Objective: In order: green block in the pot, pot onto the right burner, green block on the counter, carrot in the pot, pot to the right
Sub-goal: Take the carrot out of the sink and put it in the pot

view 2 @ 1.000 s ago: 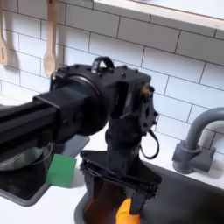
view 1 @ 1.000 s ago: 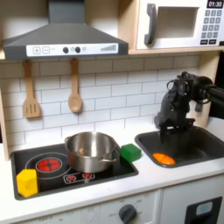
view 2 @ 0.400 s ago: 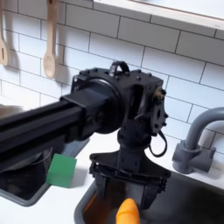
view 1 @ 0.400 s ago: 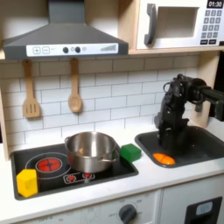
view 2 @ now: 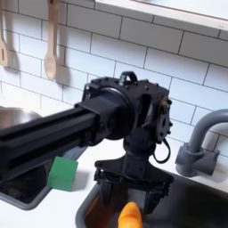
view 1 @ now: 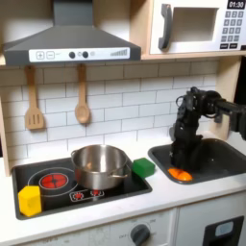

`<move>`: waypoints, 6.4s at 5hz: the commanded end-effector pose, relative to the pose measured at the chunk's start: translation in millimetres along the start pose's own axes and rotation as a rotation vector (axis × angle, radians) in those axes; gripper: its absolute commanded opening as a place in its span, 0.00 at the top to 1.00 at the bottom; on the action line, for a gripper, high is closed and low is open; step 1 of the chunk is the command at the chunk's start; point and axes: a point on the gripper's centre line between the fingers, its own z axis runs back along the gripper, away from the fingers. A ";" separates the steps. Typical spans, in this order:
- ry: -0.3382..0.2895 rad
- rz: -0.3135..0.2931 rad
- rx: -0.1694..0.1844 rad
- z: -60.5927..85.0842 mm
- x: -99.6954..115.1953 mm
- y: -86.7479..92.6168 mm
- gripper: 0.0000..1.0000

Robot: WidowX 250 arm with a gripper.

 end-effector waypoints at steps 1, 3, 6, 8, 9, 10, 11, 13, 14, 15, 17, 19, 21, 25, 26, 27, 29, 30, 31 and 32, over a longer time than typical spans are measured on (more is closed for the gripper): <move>0.023 0.032 0.020 -16.9 8.2 -4.8 0.00; 0.036 0.054 0.030 -26.0 11.9 -7.1 0.00; 0.075 0.080 0.056 -50.1 18.0 -10.4 0.00; 0.079 0.068 0.055 -52.3 20.5 -20.3 1.00; 0.066 0.068 0.059 -49.1 23.7 -17.8 1.00; 0.048 0.067 0.049 -39.0 24.5 -15.5 1.00; 0.060 0.039 0.063 -37.6 22.9 -14.1 1.00; 0.008 0.046 0.053 -5.2 30.9 -13.0 1.00; -0.017 0.053 0.041 11.2 36.8 -11.7 1.00; -0.030 0.065 0.053 24.2 43.0 -0.7 1.00; -0.079 0.113 0.046 56.1 49.4 23.8 1.00; -0.136 0.203 0.086 75.8 63.0 56.9 1.00; -0.175 0.264 0.154 79.0 71.2 94.0 1.00; -0.258 0.348 0.228 104.0 83.3 146.0 1.00; -0.259 0.360 0.251 99.5 84.7 156.5 1.00; -0.267 0.396 0.264 93.6 84.8 168.1 1.00; -0.261 0.406 0.296 75.5 87.4 177.5 1.00; -0.243 0.393 0.315 66.5 87.1 179.4 1.00; -0.225 0.384 0.319 62.4 87.5 176.2 0.00; -0.207 0.390 0.338 57.2 84.7 181.0 0.00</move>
